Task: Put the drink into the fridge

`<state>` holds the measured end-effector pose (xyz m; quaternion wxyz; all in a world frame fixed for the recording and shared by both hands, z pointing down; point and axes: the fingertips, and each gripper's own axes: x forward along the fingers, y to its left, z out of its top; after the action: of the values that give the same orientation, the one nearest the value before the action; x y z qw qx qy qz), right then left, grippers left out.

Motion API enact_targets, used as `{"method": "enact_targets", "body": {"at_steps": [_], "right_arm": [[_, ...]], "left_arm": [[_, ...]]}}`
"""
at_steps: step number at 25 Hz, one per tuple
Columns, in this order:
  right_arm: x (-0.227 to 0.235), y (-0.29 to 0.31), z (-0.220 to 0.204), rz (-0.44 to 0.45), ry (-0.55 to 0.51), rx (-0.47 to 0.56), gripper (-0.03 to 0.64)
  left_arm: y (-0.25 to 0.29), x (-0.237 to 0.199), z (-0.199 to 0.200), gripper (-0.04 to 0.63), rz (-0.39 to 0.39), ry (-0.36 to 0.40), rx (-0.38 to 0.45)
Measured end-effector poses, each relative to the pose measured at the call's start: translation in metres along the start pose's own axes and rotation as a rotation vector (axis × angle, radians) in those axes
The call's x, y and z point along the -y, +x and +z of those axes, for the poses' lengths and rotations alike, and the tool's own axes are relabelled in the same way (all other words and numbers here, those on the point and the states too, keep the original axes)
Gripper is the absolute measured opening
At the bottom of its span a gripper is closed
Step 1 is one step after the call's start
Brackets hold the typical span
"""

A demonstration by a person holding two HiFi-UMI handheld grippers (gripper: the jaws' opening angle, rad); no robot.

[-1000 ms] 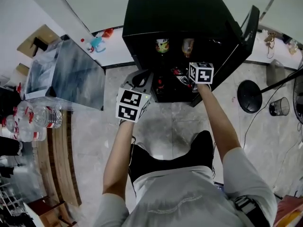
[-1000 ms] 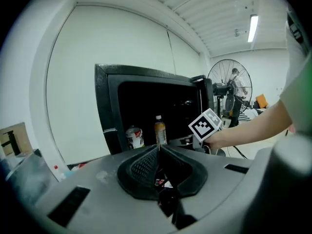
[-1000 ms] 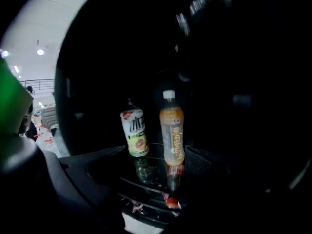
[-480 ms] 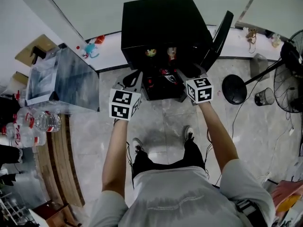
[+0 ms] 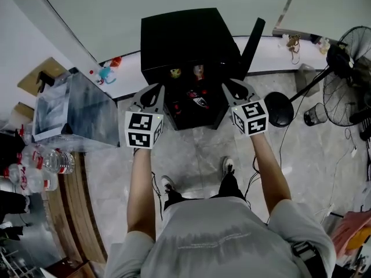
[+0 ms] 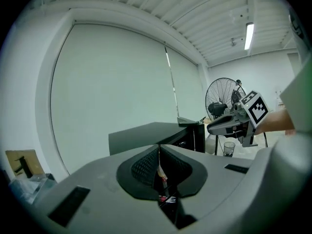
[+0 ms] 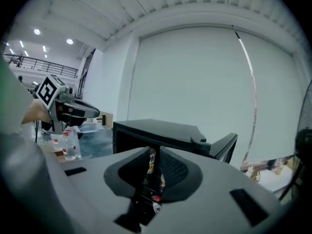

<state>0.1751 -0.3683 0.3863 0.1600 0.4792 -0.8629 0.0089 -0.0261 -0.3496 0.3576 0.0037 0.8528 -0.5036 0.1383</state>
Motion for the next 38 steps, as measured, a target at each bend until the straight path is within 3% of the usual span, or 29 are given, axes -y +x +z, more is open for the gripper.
{"method": "enact_targets", "body": {"at_steps": [6, 18, 27, 38], "right_arm": [[0.014, -0.029, 0.045, -0.050, -0.051, 0.074, 0.005], [0.012, -0.058, 0.104, -0.052, -0.112, 0.175, 0.002], [-0.001, -0.067, 0.128, -0.019, -0.148, 0.210, 0.002], [-0.007, -0.063, 0.128, -0.001, -0.172, 0.199, 0.001]], "left_arm": [[-0.009, 0.001, 0.038, 0.015, -0.002, 0.039, 0.065], [-0.027, -0.003, 0.078, 0.015, 0.008, 0.099, 0.132], [-0.039, -0.005, 0.100, 0.015, 0.011, 0.115, 0.178], [-0.037, 0.000, 0.105, 0.015, -0.010, 0.127, 0.187]]}}
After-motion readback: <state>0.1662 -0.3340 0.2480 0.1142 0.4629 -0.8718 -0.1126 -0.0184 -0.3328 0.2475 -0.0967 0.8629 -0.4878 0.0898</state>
